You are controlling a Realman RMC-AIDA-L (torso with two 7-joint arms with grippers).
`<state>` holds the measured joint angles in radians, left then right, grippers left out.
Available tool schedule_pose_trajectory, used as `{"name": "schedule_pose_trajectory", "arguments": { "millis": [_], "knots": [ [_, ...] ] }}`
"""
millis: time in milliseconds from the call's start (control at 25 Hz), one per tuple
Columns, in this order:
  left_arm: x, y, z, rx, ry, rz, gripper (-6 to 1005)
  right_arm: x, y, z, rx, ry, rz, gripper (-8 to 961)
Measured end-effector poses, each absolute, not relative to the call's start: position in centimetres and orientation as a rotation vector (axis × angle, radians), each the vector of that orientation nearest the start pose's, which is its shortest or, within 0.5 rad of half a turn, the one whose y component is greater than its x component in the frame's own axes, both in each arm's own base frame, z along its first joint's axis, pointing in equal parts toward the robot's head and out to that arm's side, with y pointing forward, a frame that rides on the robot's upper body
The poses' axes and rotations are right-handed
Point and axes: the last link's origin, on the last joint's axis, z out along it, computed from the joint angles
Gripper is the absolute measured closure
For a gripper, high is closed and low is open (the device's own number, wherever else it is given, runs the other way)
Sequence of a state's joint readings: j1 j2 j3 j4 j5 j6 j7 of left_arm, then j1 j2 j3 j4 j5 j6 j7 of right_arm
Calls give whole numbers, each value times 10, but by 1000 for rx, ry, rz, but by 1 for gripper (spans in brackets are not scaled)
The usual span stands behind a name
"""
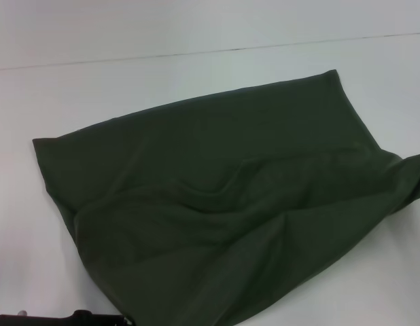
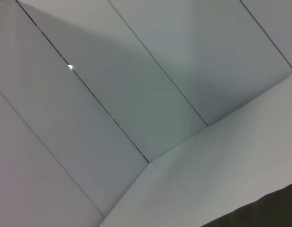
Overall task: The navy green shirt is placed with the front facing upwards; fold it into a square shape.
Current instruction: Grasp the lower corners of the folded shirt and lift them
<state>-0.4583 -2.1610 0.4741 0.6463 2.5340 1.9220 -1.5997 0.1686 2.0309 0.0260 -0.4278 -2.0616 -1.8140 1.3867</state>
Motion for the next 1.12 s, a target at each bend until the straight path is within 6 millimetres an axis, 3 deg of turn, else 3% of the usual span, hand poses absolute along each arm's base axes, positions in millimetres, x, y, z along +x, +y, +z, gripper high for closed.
{"name": "schedule_pose_trajectory", "arguments": {
  "millis": [200, 1120],
  "knots": [
    [-289, 227, -35, -3030, -1375, -552, 301, 378, 190, 58, -1922, 1176, 1190, 907],
    [-292, 239, -37, -2938, -1486, -479, 307, 379, 192, 58, -1915, 1181, 1177, 908]
  ]
}}
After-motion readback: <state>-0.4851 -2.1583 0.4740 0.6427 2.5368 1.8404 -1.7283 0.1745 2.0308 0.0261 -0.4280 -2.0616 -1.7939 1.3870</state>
